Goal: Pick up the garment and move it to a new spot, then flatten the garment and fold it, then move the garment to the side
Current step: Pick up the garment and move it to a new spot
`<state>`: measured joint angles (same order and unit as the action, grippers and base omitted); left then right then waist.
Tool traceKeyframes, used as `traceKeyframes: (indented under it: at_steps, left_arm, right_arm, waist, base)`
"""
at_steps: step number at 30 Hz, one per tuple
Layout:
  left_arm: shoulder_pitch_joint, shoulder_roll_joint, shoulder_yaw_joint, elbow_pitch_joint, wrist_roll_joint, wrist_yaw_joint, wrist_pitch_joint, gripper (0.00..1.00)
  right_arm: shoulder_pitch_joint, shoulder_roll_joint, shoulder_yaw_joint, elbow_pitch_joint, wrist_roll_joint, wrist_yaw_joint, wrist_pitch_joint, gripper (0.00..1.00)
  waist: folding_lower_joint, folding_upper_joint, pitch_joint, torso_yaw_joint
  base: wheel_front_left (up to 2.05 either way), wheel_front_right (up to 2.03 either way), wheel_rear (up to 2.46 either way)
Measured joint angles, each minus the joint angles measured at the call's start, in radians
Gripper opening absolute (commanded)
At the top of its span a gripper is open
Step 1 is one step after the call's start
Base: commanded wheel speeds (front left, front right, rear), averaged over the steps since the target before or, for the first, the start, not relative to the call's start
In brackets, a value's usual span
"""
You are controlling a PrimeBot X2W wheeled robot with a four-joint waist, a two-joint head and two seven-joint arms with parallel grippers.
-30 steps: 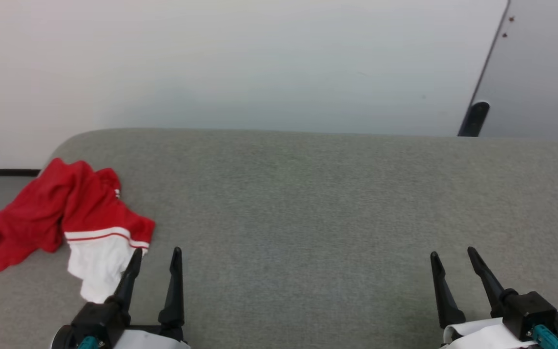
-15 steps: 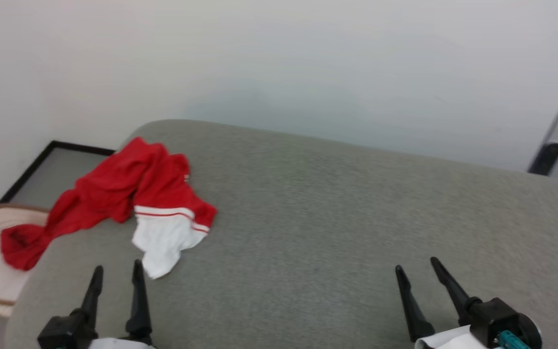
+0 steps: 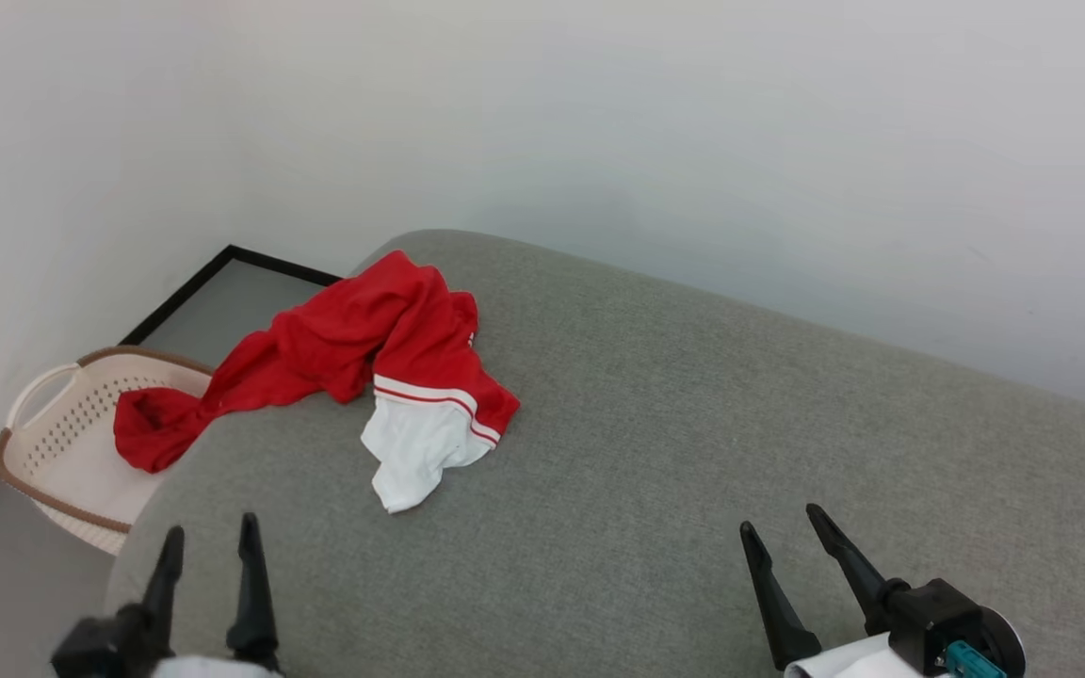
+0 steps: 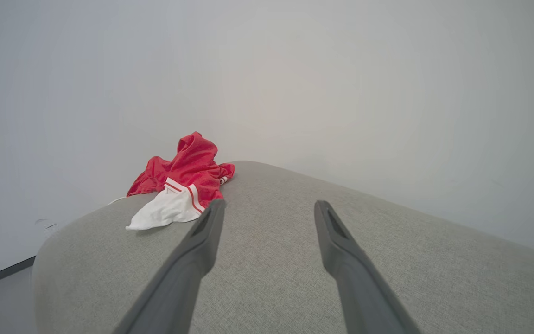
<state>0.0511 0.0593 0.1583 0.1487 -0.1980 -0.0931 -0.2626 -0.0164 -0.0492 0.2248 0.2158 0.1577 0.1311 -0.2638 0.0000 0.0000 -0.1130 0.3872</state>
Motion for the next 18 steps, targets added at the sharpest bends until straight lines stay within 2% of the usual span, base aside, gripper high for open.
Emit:
traceKeyframes:
  at_steps: [3, 7, 12, 18]
  left_arm:
    - [-0.044, 0.025, -0.008, 0.004, -0.022, -0.008, 0.04, 1.0]
    - [-0.124, 0.087, -0.015, 0.007, -0.067, -0.023, 0.133, 1.0]
    - [-0.254, 0.202, -0.011, 0.018, -0.13, -0.032, 0.274, 1.0]
    - [-0.443, 0.341, -0.039, 0.077, -0.242, -0.035, 0.502, 1.0]
  right_arm:
    - [-0.01, 0.0, -0.001, 0.003, -0.001, 0.0, 0.0, 1.0]
    - [-0.018, 0.0, 0.001, 0.008, -0.01, 0.0, 0.0, 1.0]
    - [-0.045, 0.0, 0.0, 0.006, -0.032, 0.0, 0.0, 1.0]
    - [-0.092, 0.0, -0.011, -0.01, -0.061, 0.0, 0.0, 1.0]
  waist:
    - [0.0, 0.0, 0.005, -0.006]
    - [0.0, 0.0, 0.019, -0.03]
    - [0.0, 0.0, 0.063, -0.073]
    - [0.0, 0.0, 0.145, -0.125]
  base:
    - [0.0, 0.0, 0.0]
    - [0.0, 0.0, 0.0]
    - [0.0, 0.0, 0.0]
    - [0.0, 0.0, 0.0]
